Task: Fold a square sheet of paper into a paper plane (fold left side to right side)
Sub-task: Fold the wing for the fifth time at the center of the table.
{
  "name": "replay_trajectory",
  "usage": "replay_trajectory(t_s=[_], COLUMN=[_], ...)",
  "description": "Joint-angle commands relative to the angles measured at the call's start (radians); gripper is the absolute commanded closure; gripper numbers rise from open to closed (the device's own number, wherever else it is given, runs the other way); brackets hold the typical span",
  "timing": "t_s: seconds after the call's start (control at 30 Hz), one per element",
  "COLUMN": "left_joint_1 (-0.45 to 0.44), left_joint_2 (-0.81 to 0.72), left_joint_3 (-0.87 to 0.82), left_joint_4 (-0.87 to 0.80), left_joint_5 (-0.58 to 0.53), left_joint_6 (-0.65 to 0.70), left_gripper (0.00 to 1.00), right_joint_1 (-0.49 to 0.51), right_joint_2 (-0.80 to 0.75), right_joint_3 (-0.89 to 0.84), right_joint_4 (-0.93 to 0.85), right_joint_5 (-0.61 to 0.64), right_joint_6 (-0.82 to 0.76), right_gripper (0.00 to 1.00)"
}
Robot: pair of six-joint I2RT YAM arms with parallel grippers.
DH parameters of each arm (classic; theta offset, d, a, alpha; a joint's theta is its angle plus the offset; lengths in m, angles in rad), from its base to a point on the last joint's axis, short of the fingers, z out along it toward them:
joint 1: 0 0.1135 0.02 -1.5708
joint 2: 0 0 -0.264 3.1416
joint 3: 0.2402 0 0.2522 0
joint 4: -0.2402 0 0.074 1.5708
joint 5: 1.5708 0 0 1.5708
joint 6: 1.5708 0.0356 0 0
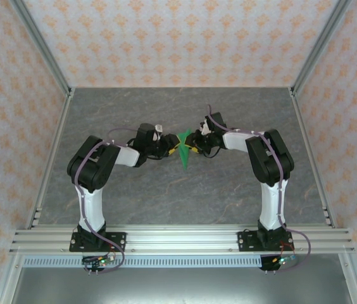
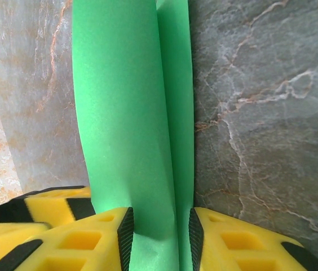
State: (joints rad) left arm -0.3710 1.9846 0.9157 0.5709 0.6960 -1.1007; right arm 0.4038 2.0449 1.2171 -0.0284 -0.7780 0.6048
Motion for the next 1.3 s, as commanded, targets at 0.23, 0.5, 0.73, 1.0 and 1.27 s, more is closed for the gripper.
replay_trajectory(t_s=[0.23,0.5,0.73,1.0,1.27], left_joint_1=[0.006,0.006,0.006,0.004,-0.007], left_joint_2=[0.033,0.041,0.045,0.06,0.075], left_joint_3=[0.046,0.052,0.062,0.071,0.092], left_joint_4=[-0.008,0.005,0.018,0.019,0.023], left_joint_5=[0.012,0.012,0.02,0.02,0.022], left_joint_6=[0.008,0.003,-0.005,-0.011,-0.017], left_gripper=[0.65,0.69,0.74,0.75,0.77], right_joint_1=[0.005,0.005,0.004,0.006,0.006], right_joint_2=[0.034,0.035,0.035,0.035,0.035], right_joint_3=[-0.001,0.0,0.003,0.007,0.01], right_joint_4=[-0.091,-0.095,-0.099,-0.104,-0.11], right_joint_5=[0.049,0.048,0.044,0.045,0.044], right_joint_6=[-0.02,-0.022,-0.023,-0.025,-0.028], right_gripper=[0.64,0.64,0.64,0.64,0.64])
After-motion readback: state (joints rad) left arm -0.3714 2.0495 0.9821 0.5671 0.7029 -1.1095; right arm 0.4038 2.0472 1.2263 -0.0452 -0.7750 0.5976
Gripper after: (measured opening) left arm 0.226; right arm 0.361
